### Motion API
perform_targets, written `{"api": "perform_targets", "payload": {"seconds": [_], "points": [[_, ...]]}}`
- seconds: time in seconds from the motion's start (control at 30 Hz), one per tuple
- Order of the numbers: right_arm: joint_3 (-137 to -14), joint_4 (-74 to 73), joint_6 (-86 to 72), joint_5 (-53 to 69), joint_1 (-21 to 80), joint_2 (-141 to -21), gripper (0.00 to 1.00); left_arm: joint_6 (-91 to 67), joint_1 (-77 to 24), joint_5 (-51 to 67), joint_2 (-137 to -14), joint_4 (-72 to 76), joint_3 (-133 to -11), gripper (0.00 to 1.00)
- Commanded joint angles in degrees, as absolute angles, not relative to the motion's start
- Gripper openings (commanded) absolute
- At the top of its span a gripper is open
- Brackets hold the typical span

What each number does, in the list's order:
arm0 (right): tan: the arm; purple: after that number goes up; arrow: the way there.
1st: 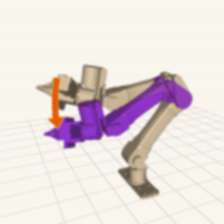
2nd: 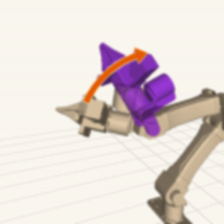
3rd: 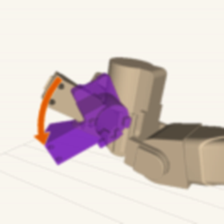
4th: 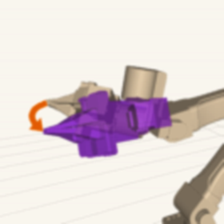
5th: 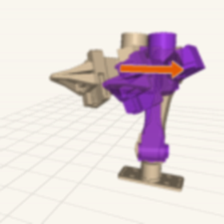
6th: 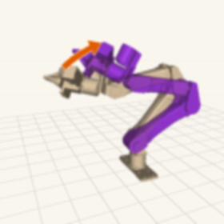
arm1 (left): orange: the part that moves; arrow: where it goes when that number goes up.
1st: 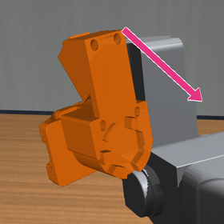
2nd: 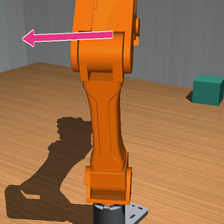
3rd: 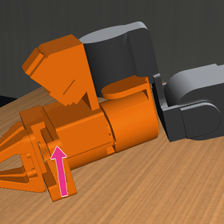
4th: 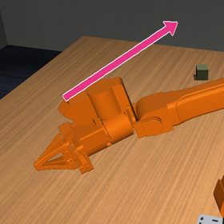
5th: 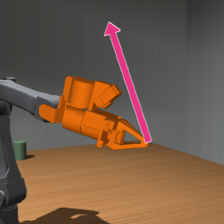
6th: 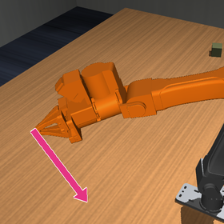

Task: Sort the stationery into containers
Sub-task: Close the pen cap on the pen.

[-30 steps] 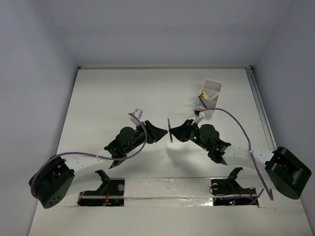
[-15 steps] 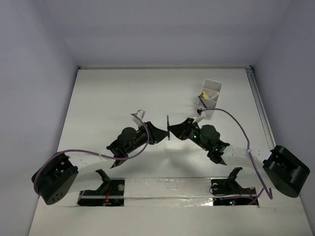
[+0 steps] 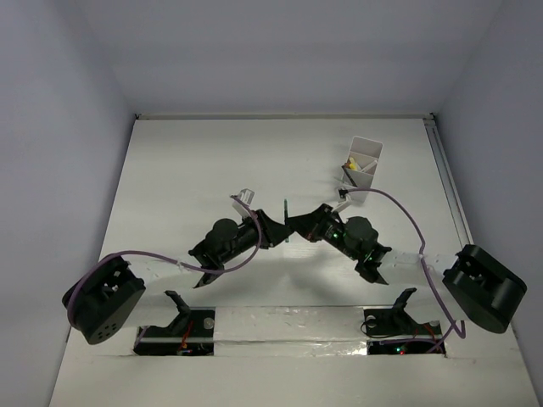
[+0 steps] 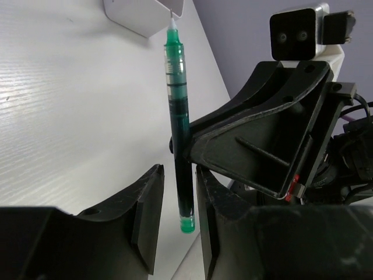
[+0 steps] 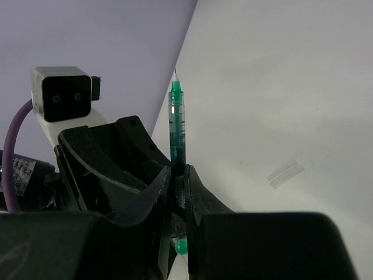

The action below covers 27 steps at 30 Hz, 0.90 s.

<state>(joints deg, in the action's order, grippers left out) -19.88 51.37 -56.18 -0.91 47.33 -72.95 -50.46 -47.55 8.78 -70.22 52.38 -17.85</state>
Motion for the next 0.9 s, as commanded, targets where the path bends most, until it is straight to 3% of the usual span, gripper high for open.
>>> {"api": "perform_targets", "payload": {"seconds": [0.0,0.17,0.23,0.37,0.47,0.5,0.6,0.67,0.7,0.77,0.8,0.87], "points": [[-19.4,58.3,-60.0,1.7,47.7,-74.4,0.0,-49.9,-47.8,9.6,-68.9,58.3,-19.5,0.24],[-18.5,60.2,-61.4,2.6,47.7,-75.8,0.0,-49.0,-47.8,8.6,-67.7,57.6,-19.2,0.16],[-18.5,60.4,-61.9,3.1,47.7,-76.2,0.0,-49.0,-47.8,8.0,-67.4,56.6,-19.1,0.01],[-18.5,57.4,-61.2,2.4,47.7,-75.1,0.0,-48.6,-47.8,7.3,-65.9,54.2,-18.4,0.0],[-18.5,53.9,-59.2,1.1,47.7,-72.1,0.28,-46.7,-47.8,5.1,-61.6,48.0,-17.9,0.0],[-18.5,50.6,-57.8,0.4,47.7,-70.9,0.46,-46.0,-47.8,3.4,-58.5,45.6,-18.0,0.0],[-18.8,43.5,-54.2,-3.4,47.7,-65.3,0.66,-42.5,-47.8,-2.3,-50.5,35.0,-18.9,0.0],[-19.4,37.5,-52.1,-5.0,47.7,-61.2,0.69,-40.3,-47.8,-4.4,-46.6,27.3,-20.1,0.0],[-19.8,36.0,-50.2,-6.3,47.7,-59.9,0.66,-39.8,-47.8,-6.5,-43.2,24.7,-20.6,0.0],[-19.9,32.4,-48.4,-7.0,47.7,-57.8,0.4,-38.7,-47.8,-7.7,-39.0,18.4,-22.0,0.0],[-20.2,30.7,-45.6,-6.6,47.7,-58.0,0.03,-38.4,-47.8,-8.6,-37.9,16.5,-22.6,0.0],[-25.4,24.7,-40.8,-4.3,47.7,-60.1,0.0,-38.1,-47.2,-8.6,-36.0,12.6,-24.0,0.0]]}}
